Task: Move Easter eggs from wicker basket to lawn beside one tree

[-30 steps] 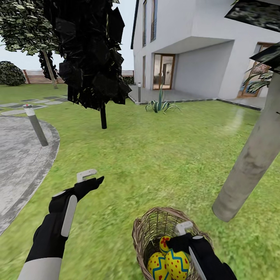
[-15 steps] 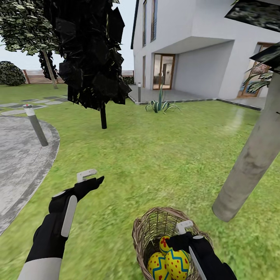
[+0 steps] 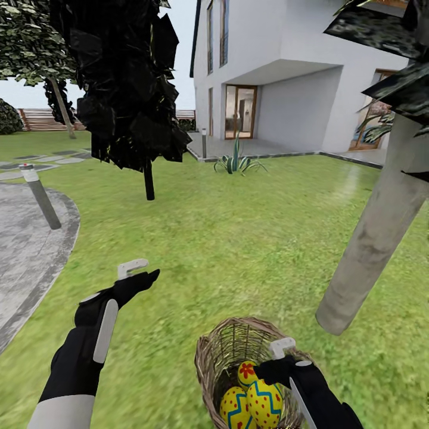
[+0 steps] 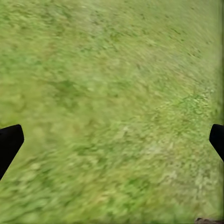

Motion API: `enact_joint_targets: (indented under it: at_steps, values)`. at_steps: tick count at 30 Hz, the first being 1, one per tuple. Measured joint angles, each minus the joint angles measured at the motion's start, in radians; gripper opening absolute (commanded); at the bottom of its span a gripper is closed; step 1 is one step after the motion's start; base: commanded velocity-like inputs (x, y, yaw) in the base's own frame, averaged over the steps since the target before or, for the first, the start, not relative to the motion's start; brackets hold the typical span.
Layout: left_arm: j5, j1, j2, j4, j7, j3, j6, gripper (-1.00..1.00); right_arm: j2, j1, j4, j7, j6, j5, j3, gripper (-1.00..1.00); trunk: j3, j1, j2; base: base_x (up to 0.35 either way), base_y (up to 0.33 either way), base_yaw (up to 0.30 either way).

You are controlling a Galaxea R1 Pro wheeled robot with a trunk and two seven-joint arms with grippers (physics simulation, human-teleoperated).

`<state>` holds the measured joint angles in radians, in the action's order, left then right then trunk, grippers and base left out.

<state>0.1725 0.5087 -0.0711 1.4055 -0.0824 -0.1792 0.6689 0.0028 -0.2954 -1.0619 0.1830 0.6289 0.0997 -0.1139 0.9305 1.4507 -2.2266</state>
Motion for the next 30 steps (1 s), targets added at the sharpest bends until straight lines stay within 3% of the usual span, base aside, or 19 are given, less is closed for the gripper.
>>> enact_joint_targets:
  at_steps: [24,28,30]
  values:
    - [0.004,0.0,0.0,-0.003,0.001,0.001,0.0,1.0,0.016,0.0,0.001,-0.001,0.005,-0.001,-0.008,1.0,-0.005,0.0,0.0,0.0,0.049,-0.03]
    - [0.004,0.0,0.0,-0.003,0.001,0.001,0.0,1.0,0.053,-0.003,0.011,-0.012,0.011,0.002,-0.008,1.0,-0.005,0.0,0.0,0.0,0.0,0.0]
    - [0.004,0.0,0.0,-0.003,0.001,0.001,-0.001,1.0,0.077,-0.024,0.044,-0.063,0.013,0.004,-0.008,1.0,-0.005,0.0,0.0,0.0,0.0,0.0]
